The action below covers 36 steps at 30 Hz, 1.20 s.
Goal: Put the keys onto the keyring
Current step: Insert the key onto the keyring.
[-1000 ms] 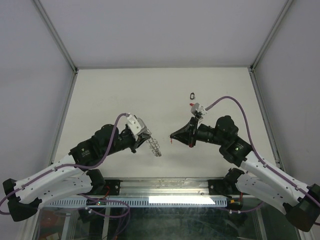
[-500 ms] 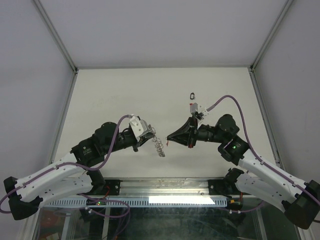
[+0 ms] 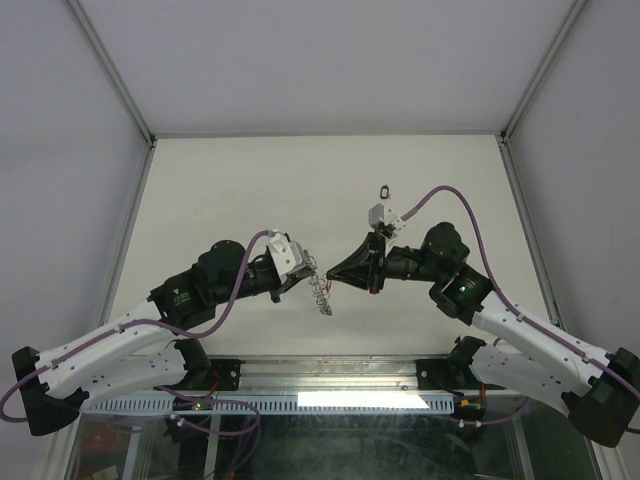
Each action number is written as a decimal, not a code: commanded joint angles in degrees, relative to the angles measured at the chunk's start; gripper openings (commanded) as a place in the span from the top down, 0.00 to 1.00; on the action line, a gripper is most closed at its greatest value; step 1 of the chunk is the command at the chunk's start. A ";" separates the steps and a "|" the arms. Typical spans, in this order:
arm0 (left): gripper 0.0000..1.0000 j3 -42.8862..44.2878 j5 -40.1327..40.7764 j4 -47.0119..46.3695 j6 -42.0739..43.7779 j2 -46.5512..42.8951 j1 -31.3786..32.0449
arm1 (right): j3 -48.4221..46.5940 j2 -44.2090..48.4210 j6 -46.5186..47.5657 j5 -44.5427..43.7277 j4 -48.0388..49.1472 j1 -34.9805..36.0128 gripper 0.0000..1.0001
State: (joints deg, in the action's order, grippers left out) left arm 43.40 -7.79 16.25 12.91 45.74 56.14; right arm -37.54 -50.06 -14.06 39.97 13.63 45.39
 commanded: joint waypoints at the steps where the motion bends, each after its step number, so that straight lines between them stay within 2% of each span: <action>1: 1.00 3.21 -1.33 -4.03 0.97 -0.32 -0.40 | -3.22 -0.39 2.47 -2.74 1.49 2.09 1.00; 22: 1.00 3.10 -1.53 -3.85 0.42 0.43 -0.42 | -1.55 -3.08 2.64 -8.89 9.08 5.08 1.00; 36: 1.00 3.19 -1.58 -3.93 0.26 0.80 -0.37 | -1.83 -4.98 4.34 -11.37 8.08 6.28 1.00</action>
State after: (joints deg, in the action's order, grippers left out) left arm 43.51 -8.05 16.29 12.93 46.87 56.14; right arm -37.98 -55.24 -11.40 30.63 18.61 51.13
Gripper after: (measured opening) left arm 0.006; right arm 0.006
